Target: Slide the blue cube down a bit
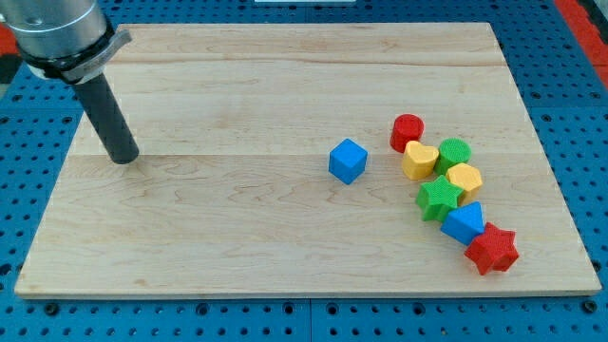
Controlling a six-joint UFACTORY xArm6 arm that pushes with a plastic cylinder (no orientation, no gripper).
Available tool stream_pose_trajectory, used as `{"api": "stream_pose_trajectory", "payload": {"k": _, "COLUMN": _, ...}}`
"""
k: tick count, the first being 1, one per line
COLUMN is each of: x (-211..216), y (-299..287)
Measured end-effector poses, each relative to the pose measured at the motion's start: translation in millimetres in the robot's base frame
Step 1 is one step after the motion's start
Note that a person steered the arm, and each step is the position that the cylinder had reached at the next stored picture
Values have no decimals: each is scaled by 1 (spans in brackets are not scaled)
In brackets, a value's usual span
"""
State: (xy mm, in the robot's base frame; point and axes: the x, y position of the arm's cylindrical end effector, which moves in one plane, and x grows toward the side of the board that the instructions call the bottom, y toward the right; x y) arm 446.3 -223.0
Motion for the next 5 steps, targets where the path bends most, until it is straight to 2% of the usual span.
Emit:
{"api": "stream_pose_trajectory", "payload": {"k": 3, "x": 2, "y": -15}}
{"api": "stream_pose_trajectory", "payload": {"k": 4, "x": -2, "y": 14}}
{"api": "stream_pose_trajectory", "payload": {"k": 5, "x": -18, "y": 99}}
